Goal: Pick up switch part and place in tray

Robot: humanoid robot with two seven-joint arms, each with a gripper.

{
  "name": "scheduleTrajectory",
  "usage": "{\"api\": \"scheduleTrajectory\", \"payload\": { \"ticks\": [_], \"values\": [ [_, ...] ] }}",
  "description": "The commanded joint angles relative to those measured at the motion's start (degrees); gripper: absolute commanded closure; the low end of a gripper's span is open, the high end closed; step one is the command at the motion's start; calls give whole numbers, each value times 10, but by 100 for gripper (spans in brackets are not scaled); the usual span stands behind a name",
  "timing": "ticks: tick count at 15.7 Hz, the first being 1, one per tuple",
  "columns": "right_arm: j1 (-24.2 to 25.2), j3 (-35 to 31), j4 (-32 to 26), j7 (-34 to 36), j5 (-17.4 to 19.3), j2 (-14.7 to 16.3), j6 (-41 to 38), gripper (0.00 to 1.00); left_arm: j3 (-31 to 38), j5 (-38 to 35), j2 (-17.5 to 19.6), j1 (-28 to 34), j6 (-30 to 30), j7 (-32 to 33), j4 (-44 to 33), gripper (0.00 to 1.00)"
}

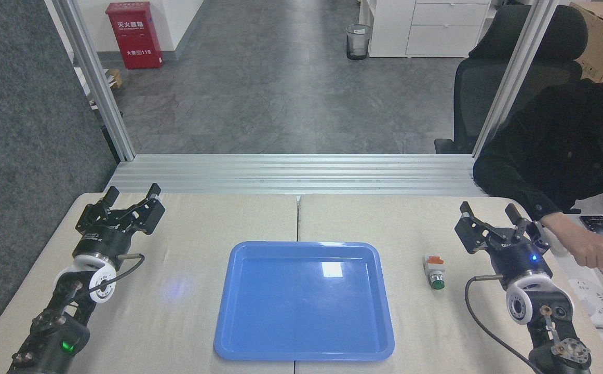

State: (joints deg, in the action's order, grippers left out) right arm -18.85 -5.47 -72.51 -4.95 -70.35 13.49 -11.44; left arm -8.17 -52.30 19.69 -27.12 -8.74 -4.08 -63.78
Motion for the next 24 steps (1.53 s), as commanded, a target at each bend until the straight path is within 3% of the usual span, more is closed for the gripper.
{"api": "scheduleTrajectory", "payload": {
  "ticks": [1, 24],
  "values": [
    [-4, 0, 3, 0, -1, 2, 10, 0, 0, 0, 0, 0, 0, 0, 0, 0],
    [-3, 12, 13, 2, 8, -7, 12, 0, 0, 0, 0, 0, 0, 0, 0, 0]
  ]
}}
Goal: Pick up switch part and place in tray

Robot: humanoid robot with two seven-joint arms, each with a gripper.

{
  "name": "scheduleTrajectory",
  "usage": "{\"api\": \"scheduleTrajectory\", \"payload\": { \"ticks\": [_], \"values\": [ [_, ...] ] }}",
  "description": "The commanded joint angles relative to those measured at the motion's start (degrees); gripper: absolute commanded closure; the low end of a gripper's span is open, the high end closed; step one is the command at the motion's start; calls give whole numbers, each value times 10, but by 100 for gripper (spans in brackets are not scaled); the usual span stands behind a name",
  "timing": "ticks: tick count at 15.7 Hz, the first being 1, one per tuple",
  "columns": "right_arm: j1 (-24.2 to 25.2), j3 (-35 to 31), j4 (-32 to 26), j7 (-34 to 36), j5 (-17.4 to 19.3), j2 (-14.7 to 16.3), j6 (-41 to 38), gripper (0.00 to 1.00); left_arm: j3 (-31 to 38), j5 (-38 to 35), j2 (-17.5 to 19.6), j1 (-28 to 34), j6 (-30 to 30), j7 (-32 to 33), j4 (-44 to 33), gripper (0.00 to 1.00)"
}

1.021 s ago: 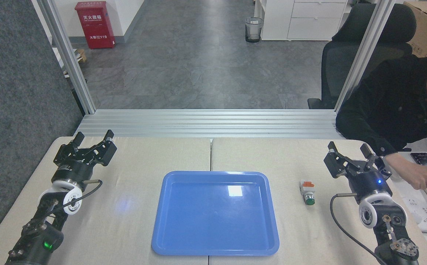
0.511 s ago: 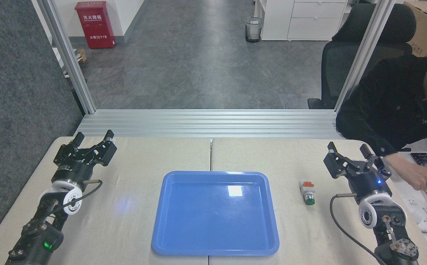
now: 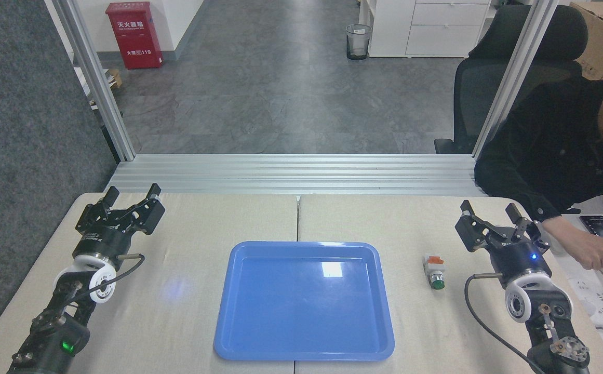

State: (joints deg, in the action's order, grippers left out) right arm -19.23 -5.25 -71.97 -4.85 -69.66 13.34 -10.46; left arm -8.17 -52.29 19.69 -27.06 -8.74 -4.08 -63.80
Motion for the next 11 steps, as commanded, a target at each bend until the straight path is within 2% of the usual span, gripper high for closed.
{"api": "scheduleTrajectory", "payload": {
  "ticks": [1, 3, 8, 11],
  "values": [
    [1, 18, 10, 1, 0, -5, 5, 0, 0, 0, 0, 0, 0, 0, 0, 0],
    [2, 30, 27, 0, -1, -11, 6, 0, 0, 0, 0, 0, 0, 0, 0, 0],
    [-1, 95, 180, 5, -2, -58, 14, 0, 0, 0, 0, 0, 0, 0, 0, 0],
    [-13, 140, 239, 17, -7, -73, 51, 2, 0, 0, 0, 0, 0, 0, 0, 0]
  ]
}}
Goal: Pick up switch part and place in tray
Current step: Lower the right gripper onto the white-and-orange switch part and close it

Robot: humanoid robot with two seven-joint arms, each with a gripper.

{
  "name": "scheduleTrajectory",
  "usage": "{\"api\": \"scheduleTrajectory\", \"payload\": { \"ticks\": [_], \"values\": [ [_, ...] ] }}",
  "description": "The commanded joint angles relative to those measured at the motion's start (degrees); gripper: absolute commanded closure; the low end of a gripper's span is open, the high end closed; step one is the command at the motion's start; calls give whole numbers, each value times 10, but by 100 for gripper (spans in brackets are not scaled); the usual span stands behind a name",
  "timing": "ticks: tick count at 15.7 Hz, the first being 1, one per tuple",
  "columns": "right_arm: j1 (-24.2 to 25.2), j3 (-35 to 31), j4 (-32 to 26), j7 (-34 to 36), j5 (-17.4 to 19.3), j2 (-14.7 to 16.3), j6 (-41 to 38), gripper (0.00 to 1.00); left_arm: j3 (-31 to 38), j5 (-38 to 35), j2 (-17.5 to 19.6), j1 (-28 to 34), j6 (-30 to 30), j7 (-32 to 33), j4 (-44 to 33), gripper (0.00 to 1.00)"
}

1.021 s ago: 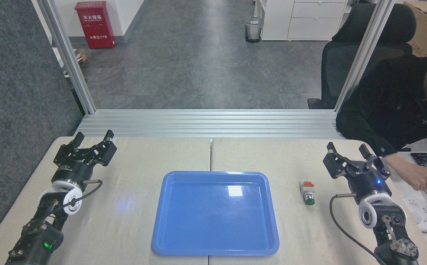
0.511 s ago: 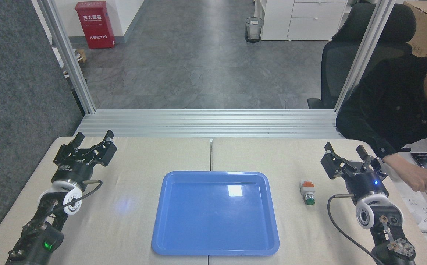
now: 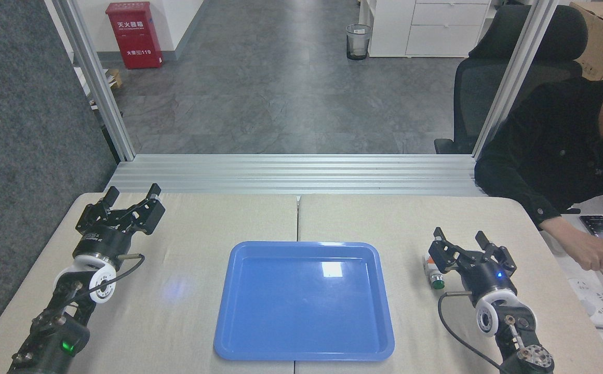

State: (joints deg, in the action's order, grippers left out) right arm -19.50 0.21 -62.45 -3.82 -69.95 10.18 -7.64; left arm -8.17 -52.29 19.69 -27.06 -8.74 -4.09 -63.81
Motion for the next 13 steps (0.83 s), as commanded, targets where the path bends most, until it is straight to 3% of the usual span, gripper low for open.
{"api": "scheduleTrajectory", "payload": {
  "ticks": [1, 9, 10, 11, 12, 13],
  "values": [
    [-13, 91, 158, 8, -5, -42, 36, 3, 0, 0, 0, 0, 0, 0, 0, 0],
    [-32, 138, 225, 54, -40, -38, 88, 14, 0, 0, 0, 0, 0, 0, 0, 0],
    [-33, 139, 226, 57, -40, -36, 90, 31, 0, 0, 0, 0, 0, 0, 0, 0],
    [-34, 132, 226, 67, -38, -36, 94, 55, 0, 0, 0, 0, 0, 0, 0, 0],
    [-40, 130, 225, 90, -33, -37, 112, 71, 0, 0, 0, 0, 0, 0, 0, 0],
    [-47, 129, 217, 106, -29, -38, 132, 74, 0, 0, 0, 0, 0, 0, 0, 0]
  ]
}}
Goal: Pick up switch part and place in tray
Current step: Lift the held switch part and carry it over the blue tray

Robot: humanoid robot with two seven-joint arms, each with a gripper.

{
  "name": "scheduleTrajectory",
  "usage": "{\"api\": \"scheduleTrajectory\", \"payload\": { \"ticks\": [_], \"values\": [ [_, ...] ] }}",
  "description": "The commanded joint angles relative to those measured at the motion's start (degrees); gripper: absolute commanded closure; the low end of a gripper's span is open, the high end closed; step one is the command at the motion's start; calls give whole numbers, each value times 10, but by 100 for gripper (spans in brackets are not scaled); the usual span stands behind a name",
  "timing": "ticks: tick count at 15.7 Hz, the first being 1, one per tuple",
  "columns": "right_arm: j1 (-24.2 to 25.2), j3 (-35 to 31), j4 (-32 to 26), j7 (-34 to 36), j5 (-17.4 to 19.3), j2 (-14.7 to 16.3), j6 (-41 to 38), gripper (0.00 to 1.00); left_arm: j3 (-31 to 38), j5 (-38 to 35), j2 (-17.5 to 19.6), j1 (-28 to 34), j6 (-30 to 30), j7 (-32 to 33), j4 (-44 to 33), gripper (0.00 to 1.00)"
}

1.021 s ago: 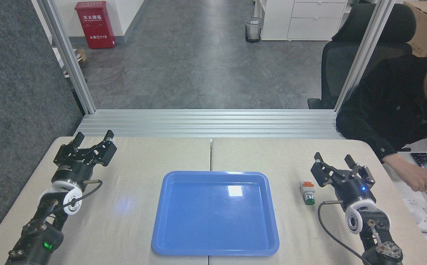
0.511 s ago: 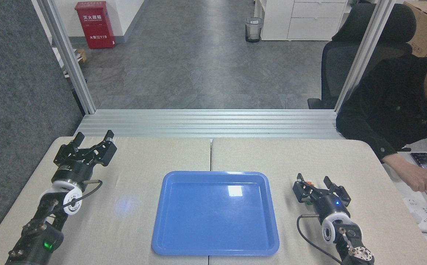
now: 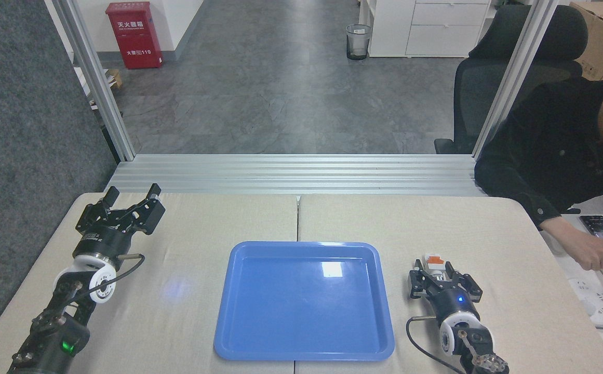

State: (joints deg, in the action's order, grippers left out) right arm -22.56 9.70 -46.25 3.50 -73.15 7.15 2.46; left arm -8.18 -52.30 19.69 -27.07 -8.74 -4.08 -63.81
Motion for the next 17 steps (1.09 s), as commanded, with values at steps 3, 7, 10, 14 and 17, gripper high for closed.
{"api": "scheduleTrajectory", "payload": {
  "ticks": [3, 7, 10, 14, 17],
  "values": [
    [-47, -9, -24, 42, 52, -10, 45, 86, 0, 0, 0, 0, 0, 0, 0, 0],
    [-55, -11, -62, 22, 56, -6, 42, 88, 0, 0, 0, 0, 0, 0, 0, 0],
    [-37, 19, -205, 15, 56, -15, 0, 88, 0, 0, 0, 0, 0, 0, 0, 0],
    [9, 174, -293, -2, 26, -11, -110, 88, 0, 0, 0, 0, 0, 0, 0, 0],
    [29, 190, -278, -49, -37, -19, -188, 88, 0, 0, 0, 0, 0, 0, 0, 0]
  ]
}}
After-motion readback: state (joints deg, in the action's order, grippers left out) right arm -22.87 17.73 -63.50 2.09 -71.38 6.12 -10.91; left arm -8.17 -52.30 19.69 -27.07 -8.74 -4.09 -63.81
